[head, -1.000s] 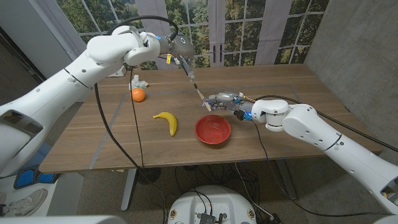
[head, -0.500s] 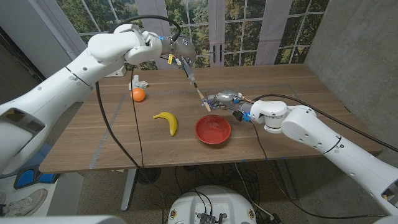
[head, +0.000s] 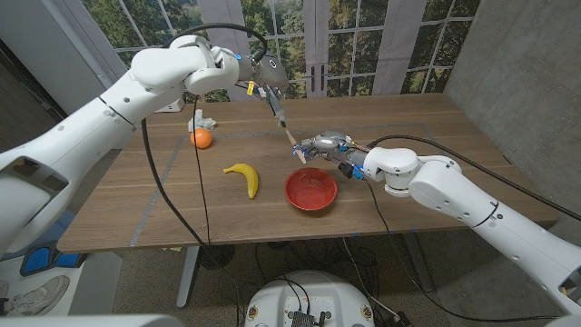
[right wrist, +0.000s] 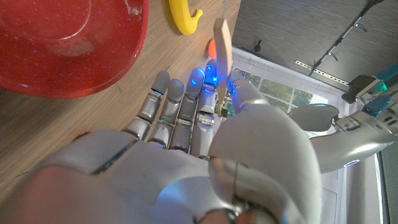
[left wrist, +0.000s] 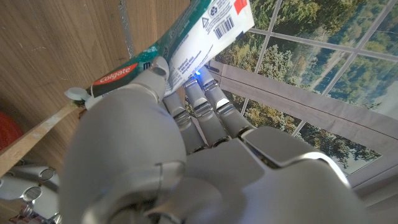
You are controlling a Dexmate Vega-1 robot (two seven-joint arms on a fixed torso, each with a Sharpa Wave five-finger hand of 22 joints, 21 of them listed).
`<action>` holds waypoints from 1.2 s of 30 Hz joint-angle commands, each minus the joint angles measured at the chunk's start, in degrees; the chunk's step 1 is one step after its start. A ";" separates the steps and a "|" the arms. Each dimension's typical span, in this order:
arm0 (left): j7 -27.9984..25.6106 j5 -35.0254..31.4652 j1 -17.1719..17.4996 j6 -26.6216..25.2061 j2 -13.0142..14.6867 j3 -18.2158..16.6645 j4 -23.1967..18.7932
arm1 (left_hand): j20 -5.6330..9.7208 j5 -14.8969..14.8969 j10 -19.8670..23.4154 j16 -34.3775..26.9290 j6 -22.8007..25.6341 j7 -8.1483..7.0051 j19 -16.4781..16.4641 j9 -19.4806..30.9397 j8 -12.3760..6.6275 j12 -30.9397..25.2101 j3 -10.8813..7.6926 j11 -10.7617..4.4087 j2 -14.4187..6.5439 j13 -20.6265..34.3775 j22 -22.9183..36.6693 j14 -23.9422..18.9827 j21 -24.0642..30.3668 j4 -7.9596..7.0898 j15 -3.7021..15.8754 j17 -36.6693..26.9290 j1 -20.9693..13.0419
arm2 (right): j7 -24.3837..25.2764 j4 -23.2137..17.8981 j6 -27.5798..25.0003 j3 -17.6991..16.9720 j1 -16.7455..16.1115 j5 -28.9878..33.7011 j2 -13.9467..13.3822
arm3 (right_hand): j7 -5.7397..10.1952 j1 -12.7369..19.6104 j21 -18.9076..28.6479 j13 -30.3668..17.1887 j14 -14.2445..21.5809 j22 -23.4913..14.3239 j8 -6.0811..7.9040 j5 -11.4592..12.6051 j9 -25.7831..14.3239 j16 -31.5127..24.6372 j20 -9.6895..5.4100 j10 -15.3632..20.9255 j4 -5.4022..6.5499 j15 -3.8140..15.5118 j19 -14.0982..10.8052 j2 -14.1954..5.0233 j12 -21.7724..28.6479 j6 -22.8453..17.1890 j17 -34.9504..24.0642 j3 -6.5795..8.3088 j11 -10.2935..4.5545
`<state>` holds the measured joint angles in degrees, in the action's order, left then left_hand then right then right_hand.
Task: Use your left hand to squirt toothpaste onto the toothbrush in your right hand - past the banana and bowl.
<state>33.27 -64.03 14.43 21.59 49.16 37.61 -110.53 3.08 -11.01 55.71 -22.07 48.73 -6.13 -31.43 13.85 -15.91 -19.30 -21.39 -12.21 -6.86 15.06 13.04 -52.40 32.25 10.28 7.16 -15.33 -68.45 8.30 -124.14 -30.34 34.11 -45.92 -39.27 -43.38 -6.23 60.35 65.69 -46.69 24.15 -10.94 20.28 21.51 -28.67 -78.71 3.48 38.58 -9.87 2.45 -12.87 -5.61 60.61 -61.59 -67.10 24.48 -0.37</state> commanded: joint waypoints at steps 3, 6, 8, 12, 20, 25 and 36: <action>-0.60 -0.12 -0.29 0.85 -0.45 0.40 0.80 | 5.65 -0.31 1.36 -0.56 0.90 -0.15 0.43 0.10 -0.35 -0.34 0.36 -0.34 -0.07 0.57 0.06 -0.81 0.82 -0.11 6.82 -0.62 -0.83 | 0.27 -0.66 -0.39 0.21 -0.10 1.84 0.30 | -0.01 1.33 0.47 -0.03 -0.20 0.08 -0.17 0.63 -0.37 -0.38 -0.14 -0.07 0.13 4.49 0.23 -1.23 0.53 -0.71 -0.20 -0.20 0.18; -1.19 0.10 -0.24 0.99 -0.45 0.33 1.00 | 5.82 -0.33 3.04 -1.45 1.69 -0.29 0.53 0.36 -0.75 -1.23 0.71 -0.35 -0.22 1.37 0.09 -1.74 1.47 -0.02 6.83 -1.50 -1.57 | -0.13 -0.44 -0.20 0.30 0.04 2.02 0.41 | -0.02 1.28 0.56 0.10 -0.18 0.10 -0.26 0.72 -0.41 -0.32 -0.17 -0.12 0.14 4.52 0.21 -1.22 0.50 -0.75 -0.26 -0.16 0.23; -1.61 0.18 -0.26 1.24 -0.40 0.34 1.11 | 5.88 -0.32 3.48 -1.75 2.08 -0.29 0.59 0.62 -1.02 -1.50 0.89 -0.36 -0.12 1.72 0.13 -1.97 1.80 0.06 6.83 -1.90 -1.96 | -0.19 -0.38 -0.03 0.29 0.00 2.14 0.52 | -0.03 1.26 0.59 0.06 -0.17 0.10 -0.38 0.76 -0.37 -0.27 -0.16 -0.15 0.15 4.53 0.31 -1.22 0.57 -0.80 -0.18 -0.16 0.18; -2.27 -0.50 -0.35 1.69 -0.26 0.58 1.11 | 6.06 -0.32 4.22 -2.20 2.66 -0.39 0.39 1.07 -1.48 -1.92 1.10 -0.32 -0.13 2.26 0.23 -2.29 2.47 0.06 6.84 -2.50 -2.55 | -0.33 -0.37 0.11 0.26 -0.01 2.37 0.56 | -0.03 1.28 0.73 0.05 -0.17 0.12 -0.47 0.82 -0.51 -0.44 -0.19 -0.14 0.14 4.49 0.26 -1.25 0.68 -0.90 -0.19 -0.24 0.12; -3.77 -1.99 -0.28 1.79 -0.08 0.68 1.18 | 6.24 -0.16 5.48 -3.34 5.44 -0.47 0.60 1.81 -3.05 -2.64 1.58 -0.21 -0.09 3.51 0.58 -3.31 3.93 -0.01 6.84 -4.04 -3.68 | -0.66 0.24 0.41 0.14 0.00 2.40 0.91 | 0.16 1.17 0.89 0.21 -0.24 0.15 -0.70 0.96 -0.61 -0.36 -0.20 -0.20 0.16 4.70 0.29 -1.17 0.72 -0.94 -0.29 -0.21 0.21; -6.57 -4.87 0.15 1.44 0.41 0.80 0.82 | 6.30 -0.11 6.05 -3.90 6.10 -0.88 0.79 2.39 -3.77 -2.98 1.77 -0.04 -0.13 4.26 0.80 -3.81 4.74 -0.11 6.84 -4.91 -4.09 | -2.09 0.78 1.52 0.26 0.14 2.66 0.67 | 0.10 1.17 0.97 0.20 -0.06 0.16 -0.81 1.01 -0.70 -0.30 -0.19 -0.26 0.15 4.64 0.39 -1.21 0.82 -1.07 0.04 -0.26 0.11; -9.92 -4.14 1.09 0.87 0.41 0.18 1.56 | 6.26 -0.21 6.58 -4.48 6.52 -0.68 0.84 3.11 -4.55 -3.29 2.01 0.03 0.00 5.23 1.08 -4.27 5.93 -0.17 6.84 -6.06 -4.51 | -3.33 1.08 0.33 0.90 1.41 2.96 0.73 | 0.05 1.05 1.14 0.32 -0.16 0.18 -1.02 1.22 -0.98 -0.30 -0.23 -0.25 0.15 4.68 0.45 -1.15 0.93 -1.03 -0.57 -0.06 0.17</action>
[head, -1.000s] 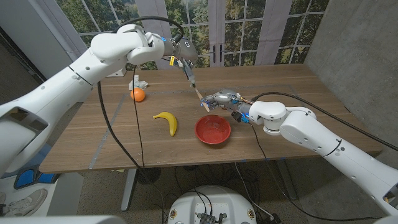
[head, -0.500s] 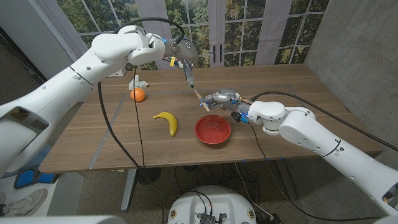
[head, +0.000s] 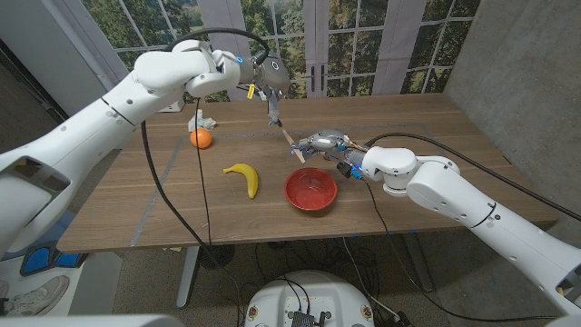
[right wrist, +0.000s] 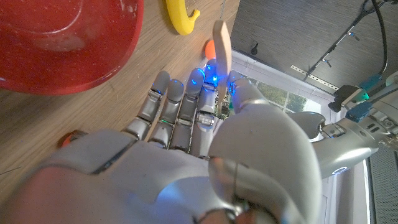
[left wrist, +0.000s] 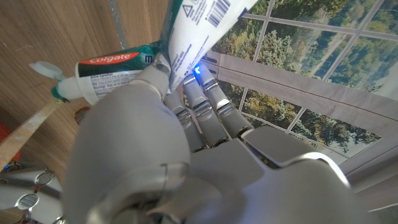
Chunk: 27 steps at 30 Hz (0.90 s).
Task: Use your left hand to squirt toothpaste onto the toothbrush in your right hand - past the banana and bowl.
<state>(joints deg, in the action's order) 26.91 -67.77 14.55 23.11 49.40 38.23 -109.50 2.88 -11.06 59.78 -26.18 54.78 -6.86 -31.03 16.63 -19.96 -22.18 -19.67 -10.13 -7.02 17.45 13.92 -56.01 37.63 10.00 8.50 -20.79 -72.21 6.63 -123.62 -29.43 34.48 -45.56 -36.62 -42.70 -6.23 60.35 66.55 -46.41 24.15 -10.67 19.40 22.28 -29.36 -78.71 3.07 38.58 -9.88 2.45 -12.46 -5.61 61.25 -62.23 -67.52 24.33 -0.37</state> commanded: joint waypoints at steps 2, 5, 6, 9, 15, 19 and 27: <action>-3.57 -0.39 0.88 -0.57 0.06 -0.27 0.64 | 6.44 -0.19 2.57 -0.43 0.43 0.14 0.51 0.37 -0.54 -0.44 0.32 -2.04 0.18 3.00 0.25 -0.69 0.74 0.10 5.49 -0.78 -0.81 | -2.15 0.65 -0.72 0.62 1.34 0.21 0.02 | 0.04 1.01 0.30 0.01 -0.19 -0.09 -0.17 0.50 -0.29 -0.26 0.13 -0.26 0.17 4.70 0.04 -1.15 0.34 -0.42 -0.30 0.18 0.20; -4.09 -0.64 0.95 -0.64 -0.03 -0.08 0.80 | 6.42 -0.22 2.59 -0.47 0.48 0.16 0.52 0.44 -0.63 -0.45 0.36 -2.03 0.24 3.14 0.29 -0.69 0.95 0.10 5.49 -0.95 -0.86 | -2.45 0.55 -0.91 0.67 1.58 0.23 -0.07 | 0.12 1.03 0.36 -0.02 -0.16 -0.08 -0.27 0.54 -0.32 -0.30 0.18 -0.33 0.13 4.73 0.09 -1.12 0.40 -0.47 -0.22 0.14 0.23; -3.93 -0.66 0.85 -0.60 -0.11 0.03 0.89 | 6.40 -0.23 2.60 -0.49 0.54 0.24 0.50 0.44 -0.67 -0.45 0.38 -2.02 0.27 3.19 0.30 -0.69 1.03 0.10 5.49 -1.00 -0.87 | -2.82 0.61 -0.93 0.69 1.73 0.15 -0.16 | -0.01 1.03 0.39 -0.01 -0.01 -0.08 -0.33 0.57 -0.32 -0.17 0.15 -0.28 0.10 4.72 0.07 -1.06 0.44 -0.46 0.00 0.16 0.25; -4.20 -1.58 0.33 -0.03 -0.07 0.57 1.17 | 6.44 -0.30 2.66 -0.56 0.75 0.36 0.47 0.42 -0.78 -0.47 0.44 -1.99 0.36 3.39 0.35 -0.72 1.34 0.10 5.49 -1.24 -0.91 | -4.08 1.08 -0.98 0.49 2.08 -0.76 -0.21 | 0.02 1.08 0.44 0.07 -0.13 -0.07 -0.39 0.56 -0.34 -0.32 0.19 -0.26 0.10 4.56 0.04 -1.12 0.44 -0.50 0.02 0.08 0.21; -1.89 -0.33 -0.71 0.65 -0.52 0.94 1.76 | 6.51 -0.44 2.86 -0.68 1.47 0.52 0.52 0.33 -1.10 -0.54 0.60 -1.91 0.60 3.80 0.42 -0.80 1.90 0.07 5.49 -1.70 -0.94 | -4.65 1.74 0.85 -0.46 1.41 -1.40 -0.32 | 0.04 0.94 0.53 0.10 -0.02 -0.06 -0.56 0.61 -0.35 -0.23 0.20 -0.32 0.17 4.61 0.08 -1.09 0.50 -0.61 0.20 0.04 0.22; -1.46 0.17 -1.09 0.92 -0.67 1.02 2.15 | 6.54 -0.56 3.04 -0.77 1.71 0.45 0.66 0.24 -1.20 -0.58 0.70 -1.88 0.80 4.09 0.45 -0.90 2.28 0.08 5.49 -2.03 -0.97 | -5.07 2.59 1.85 -1.02 1.15 -2.00 -0.23 | 0.10 0.87 0.61 0.13 -0.06 -0.05 -0.61 0.70 -0.44 -0.32 0.22 -0.33 0.19 4.66 0.06 -1.10 0.55 -0.70 -0.20 0.14 0.11; -1.46 -0.69 -1.42 0.92 -0.70 1.45 2.64 | 6.62 -0.71 3.25 -0.82 1.83 0.45 0.77 0.14 -1.26 -0.61 0.78 -1.87 0.98 4.42 0.47 -0.96 2.77 0.08 5.49 -2.40 -1.05 | -5.87 3.74 4.68 -2.47 0.03 -2.93 -0.58 | 0.16 0.92 0.74 0.17 -0.19 -0.03 -0.85 0.70 -0.52 -0.34 0.06 -0.43 0.17 4.78 -0.07 -1.15 0.59 -0.56 0.13 0.02 0.07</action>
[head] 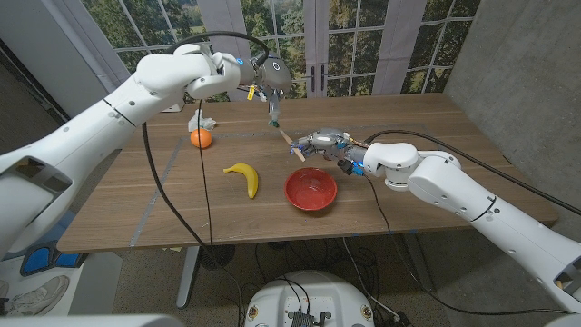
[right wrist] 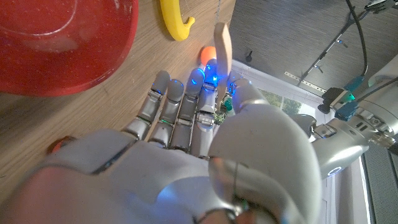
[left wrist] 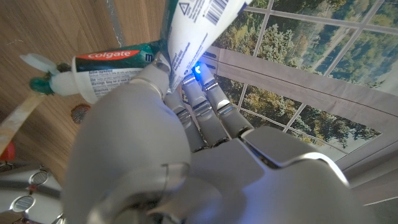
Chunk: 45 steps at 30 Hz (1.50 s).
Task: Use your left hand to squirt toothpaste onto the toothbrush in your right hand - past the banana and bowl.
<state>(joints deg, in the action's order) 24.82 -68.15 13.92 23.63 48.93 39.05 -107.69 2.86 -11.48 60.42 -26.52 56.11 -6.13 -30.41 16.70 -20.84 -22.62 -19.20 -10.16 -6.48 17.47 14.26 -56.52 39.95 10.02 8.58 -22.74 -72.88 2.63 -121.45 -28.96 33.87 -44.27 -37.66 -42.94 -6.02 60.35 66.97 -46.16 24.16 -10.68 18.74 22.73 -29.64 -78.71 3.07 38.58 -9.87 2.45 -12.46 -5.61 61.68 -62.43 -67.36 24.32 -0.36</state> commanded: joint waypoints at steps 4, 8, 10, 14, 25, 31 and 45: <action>-1.29 -2.83 -0.72 0.37 0.19 1.14 0.80 | 6.63 -0.36 2.67 -0.49 0.55 -0.15 0.24 0.04 -0.41 -0.17 0.33 -1.85 0.50 4.54 0.14 -0.48 0.65 0.05 5.41 -0.61 -0.42 | -4.54 2.14 6.64 -2.53 -1.81 -2.51 -1.34 | 0.07 0.94 0.40 -0.07 -0.18 0.00 -0.23 0.33 -0.41 -0.17 -0.03 -0.50 0.11 4.72 -0.16 -1.10 0.19 -0.32 0.05 0.13 0.04; -2.70 -3.92 -0.49 -0.38 0.03 1.29 1.18 | 6.64 -0.44 2.69 -0.48 0.46 -0.17 0.31 -0.01 -0.38 -0.15 0.34 -1.84 0.53 4.70 0.15 -0.48 0.91 0.03 5.41 -0.79 -0.44 | -9.09 4.39 7.93 -2.58 -0.89 -4.29 -1.61 | 0.13 0.93 0.45 -0.22 -0.19 0.01 -0.32 0.38 -0.35 -0.16 -0.11 -0.45 0.12 5.04 -0.16 -1.10 0.36 -0.52 0.06 0.14 -0.23; -2.41 -3.87 -0.66 -0.50 -0.17 1.43 1.42 | 6.65 -0.48 2.64 -0.47 0.32 -0.18 0.33 -0.03 -0.32 -0.10 0.36 -1.82 0.58 4.79 0.16 -0.48 1.07 0.02 5.41 -0.89 -0.45 | -11.52 5.82 9.09 -2.62 -0.57 -5.17 -1.55 | 0.09 0.85 0.48 -0.13 -0.20 0.02 -0.36 0.39 -0.38 -0.21 -0.14 -0.53 0.19 5.02 -0.19 -1.14 0.30 -0.51 -0.07 0.14 -0.13; -3.64 -5.00 -0.56 -1.29 -0.24 1.63 1.61 | 6.61 -0.61 2.49 -0.43 0.15 -0.11 0.50 -0.09 -0.27 0.04 0.37 -1.86 0.67 4.99 0.17 -0.47 1.44 0.04 5.41 -1.14 -0.53 | -14.50 7.75 11.08 -2.91 -0.31 -5.92 -1.70 | 0.16 0.83 0.54 -0.18 -0.31 0.03 -0.43 0.45 -0.47 -0.20 -0.22 -0.67 0.17 5.05 -0.26 -1.10 0.33 -0.48 -0.20 0.19 -0.16; -9.72 -6.16 2.59 -8.55 -1.20 0.41 2.13 | 6.47 -0.83 2.47 -0.32 0.00 -0.30 0.74 -0.17 -0.24 0.18 0.37 -1.84 0.71 5.40 0.16 -0.39 2.15 -0.02 5.40 -1.56 -0.60 | -16.90 10.41 10.64 -2.12 1.69 -6.53 -0.93 | 0.31 0.73 0.70 -0.10 -0.34 0.06 -0.70 0.50 -0.51 -0.12 -0.28 -0.61 0.19 5.15 -0.44 -1.04 0.44 -0.57 -0.07 0.16 -0.32; -13.31 -3.02 5.43 -14.21 -2.55 -1.47 1.98 | 6.37 -0.93 2.35 -0.24 -0.29 -0.50 0.87 -0.12 -0.20 0.31 0.37 -1.85 0.73 5.59 0.15 -0.34 2.53 -0.04 5.40 -1.78 -0.62 | -17.17 11.06 9.51 -1.91 2.47 -7.04 -0.69 | 0.28 0.75 0.78 -0.02 -0.15 0.07 -0.81 0.52 -0.52 -0.07 -0.24 -0.59 0.15 5.18 -0.52 -1.04 0.47 -0.70 0.29 0.11 -0.31; -14.51 3.07 8.99 -21.91 -2.77 -3.80 -0.16 | 6.31 -1.17 2.22 0.01 -0.27 -0.40 1.13 -0.06 -0.34 0.58 0.38 -1.86 0.79 6.10 0.07 -0.16 3.54 -0.09 5.40 -2.31 -0.62 | -19.60 13.60 6.45 -1.25 5.05 -9.16 0.09 | 0.28 0.68 0.88 0.02 -0.09 0.10 -1.05 0.72 -0.72 -0.05 -0.15 -0.61 0.13 4.94 -0.52 -1.01 0.58 -0.74 0.34 0.17 -0.20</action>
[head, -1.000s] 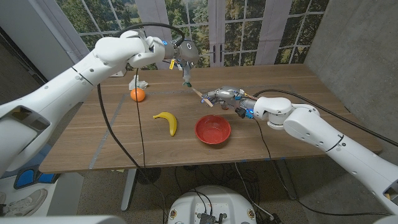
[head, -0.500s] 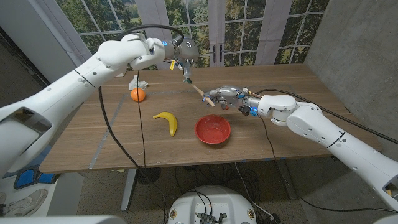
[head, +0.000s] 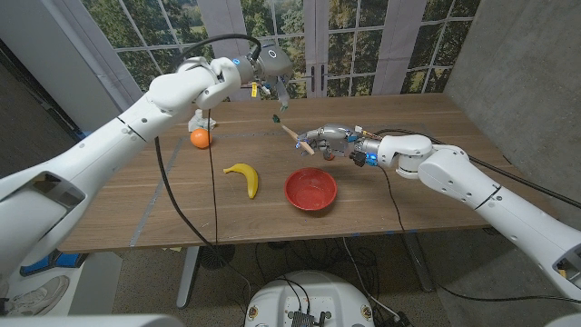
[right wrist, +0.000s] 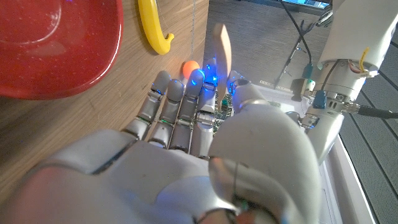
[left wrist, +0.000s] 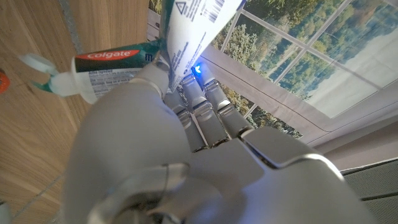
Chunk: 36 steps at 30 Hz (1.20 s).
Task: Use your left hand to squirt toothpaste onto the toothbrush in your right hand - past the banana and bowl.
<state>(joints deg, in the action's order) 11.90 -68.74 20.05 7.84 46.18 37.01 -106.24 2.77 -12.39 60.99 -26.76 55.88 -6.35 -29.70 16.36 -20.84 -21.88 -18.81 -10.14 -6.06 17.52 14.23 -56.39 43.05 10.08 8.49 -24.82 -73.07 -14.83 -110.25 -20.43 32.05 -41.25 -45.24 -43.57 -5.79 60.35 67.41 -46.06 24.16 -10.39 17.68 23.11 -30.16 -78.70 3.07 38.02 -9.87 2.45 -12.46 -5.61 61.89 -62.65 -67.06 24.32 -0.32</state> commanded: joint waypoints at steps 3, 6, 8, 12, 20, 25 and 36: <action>-1.40 4.65 3.60 -7.87 -0.16 -2.32 -2.17 | 6.44 -0.30 1.65 0.31 -0.04 -0.20 0.47 0.30 -0.38 -0.12 0.00 -1.88 0.39 6.15 0.08 -0.26 0.63 -0.15 5.49 -0.32 -0.42 | -1.96 2.79 -2.13 0.56 2.12 -1.67 0.97 | 0.06 0.64 0.46 -0.08 -0.13 -0.19 -0.05 0.37 -0.24 -0.10 -0.16 -0.05 0.14 4.91 -0.50 -1.00 0.39 -0.50 0.04 0.15 -0.19; -1.69 5.17 4.93 -10.87 -0.70 -3.02 -2.78 | 6.40 -0.34 1.66 0.36 -0.22 -0.22 0.54 0.27 -0.31 -0.08 0.01 -1.88 0.40 6.26 0.05 -0.24 0.83 -0.16 5.49 -0.42 -0.41 | -1.46 2.98 -2.19 0.45 2.05 -1.70 1.12 | 0.03 0.62 0.46 -0.05 -0.16 -0.19 -0.14 0.36 -0.14 -0.19 -0.11 -0.07 0.19 4.90 -0.45 -1.06 0.38 -0.58 0.07 0.08 -0.26; -2.55 5.56 5.68 -11.98 -0.74 -3.26 -2.94 | 6.38 -0.37 1.66 0.40 -0.26 -0.19 0.60 0.25 -0.30 -0.04 0.01 -1.87 0.41 6.33 0.03 -0.24 0.98 -0.17 5.49 -0.49 -0.40 | -1.36 3.35 -2.33 0.47 2.15 -1.82 1.32 | 0.07 0.63 0.50 -0.03 -0.09 -0.19 -0.18 0.37 -0.10 -0.22 -0.10 -0.06 0.16 4.90 -0.52 -1.03 0.39 -0.64 0.10 0.08 -0.17; -4.41 8.14 7.72 -15.02 -1.66 -4.41 -3.22 | 6.28 -0.40 1.60 0.46 -0.22 -0.21 0.70 0.23 -0.32 0.07 0.02 -1.89 0.44 6.40 0.00 -0.20 1.20 -0.16 5.49 -0.60 -0.41 | -1.83 4.40 -3.78 0.80 3.38 -2.05 1.46 | 0.09 0.59 0.52 -0.11 -0.07 -0.19 -0.21 0.41 -0.20 -0.22 -0.06 -0.22 0.17 4.94 -0.53 -1.02 0.41 -0.61 0.13 0.07 -0.32; -7.29 10.33 10.00 -18.63 -1.59 -4.86 -3.48 | 6.26 -0.48 1.52 0.60 -0.33 -0.14 0.80 0.17 -0.28 0.31 0.04 -1.85 0.47 6.45 -0.07 -0.12 1.67 -0.18 5.49 -0.82 -0.38 | -1.63 6.17 -5.35 0.96 4.55 -2.34 1.99 | 0.18 0.55 0.54 0.10 -0.21 -0.18 -0.39 0.44 -0.24 -0.33 -0.07 -0.25 0.23 4.99 -0.47 -1.14 0.33 -0.46 0.09 0.02 -0.41; -9.01 12.99 11.97 -22.79 -3.02 -5.98 -3.85 | 6.17 -0.52 1.46 0.67 -0.38 -0.10 0.92 0.14 -0.26 0.47 0.04 -1.86 0.48 6.46 -0.11 -0.09 1.92 -0.17 5.49 -0.94 -0.38 | -0.80 6.73 -5.86 0.64 4.46 -2.87 2.43 | 0.20 0.63 0.56 -0.07 -0.28 -0.18 -0.48 0.50 -0.18 -0.31 -0.02 -0.43 0.15 4.86 -0.48 -1.12 0.41 -0.53 0.03 0.10 -0.42; -11.09 23.79 15.32 -28.82 -5.09 -8.77 -5.54 | 6.05 -0.66 1.51 0.91 -0.35 0.25 1.17 0.01 -0.24 0.85 0.15 -1.81 0.53 6.50 -0.31 -0.03 2.76 -0.27 5.49 -1.32 -0.16 | 1.16 5.67 -5.97 -0.64 2.90 -3.85 1.88 | 0.19 0.49 0.63 0.26 -0.30 -0.18 -0.72 0.59 -0.23 -0.24 0.04 -0.45 0.21 4.98 -0.46 -1.12 0.30 -0.51 0.15 0.09 -0.49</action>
<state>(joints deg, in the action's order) 2.71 -53.83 32.11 -14.91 43.00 30.72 -110.25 2.66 -12.80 60.80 -25.95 55.68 -6.14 -28.98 16.21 -20.84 -21.09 -18.72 -10.37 -5.84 19.51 13.83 -56.29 45.36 10.00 8.40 -25.93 -72.99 -15.28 -104.34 -25.91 32.43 -37.35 -48.16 -41.48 -5.73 60.35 67.63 -45.69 24.16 -10.40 17.01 23.32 -30.12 -78.70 3.07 37.71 -9.81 2.45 -12.46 -5.61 62.11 -62.71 -66.84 24.25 -0.62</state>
